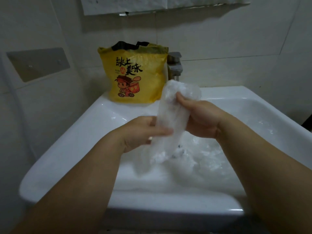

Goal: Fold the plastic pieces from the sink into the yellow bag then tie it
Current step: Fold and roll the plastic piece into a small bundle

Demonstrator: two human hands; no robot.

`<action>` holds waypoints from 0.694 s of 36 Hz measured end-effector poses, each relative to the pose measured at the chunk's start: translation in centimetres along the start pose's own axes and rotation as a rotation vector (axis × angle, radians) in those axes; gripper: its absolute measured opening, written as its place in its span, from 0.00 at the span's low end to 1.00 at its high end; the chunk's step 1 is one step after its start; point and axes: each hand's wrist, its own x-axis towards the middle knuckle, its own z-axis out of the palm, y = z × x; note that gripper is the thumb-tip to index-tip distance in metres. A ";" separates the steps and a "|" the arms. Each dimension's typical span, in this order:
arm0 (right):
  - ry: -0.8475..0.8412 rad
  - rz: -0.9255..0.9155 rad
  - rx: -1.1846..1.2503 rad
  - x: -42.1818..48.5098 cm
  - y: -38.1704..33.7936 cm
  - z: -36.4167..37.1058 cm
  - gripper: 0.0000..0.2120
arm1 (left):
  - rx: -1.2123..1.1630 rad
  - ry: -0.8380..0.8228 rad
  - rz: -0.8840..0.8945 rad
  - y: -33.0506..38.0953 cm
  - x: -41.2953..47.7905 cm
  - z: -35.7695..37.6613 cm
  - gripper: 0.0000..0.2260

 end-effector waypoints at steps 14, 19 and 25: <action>0.091 -0.096 -0.082 -0.3 0.6 1.6 0.26 | -0.496 0.075 -0.084 0.4 0.7 -1.5 0.24; 0.066 -0.186 -0.219 -0.6 0.6 1.8 0.34 | -0.619 0.189 -0.230 -0.2 1.4 -2.4 0.27; -0.002 -0.441 -0.976 -1.5 1.5 2.6 0.39 | -0.758 0.345 -0.313 -0.7 1.7 -3.0 0.10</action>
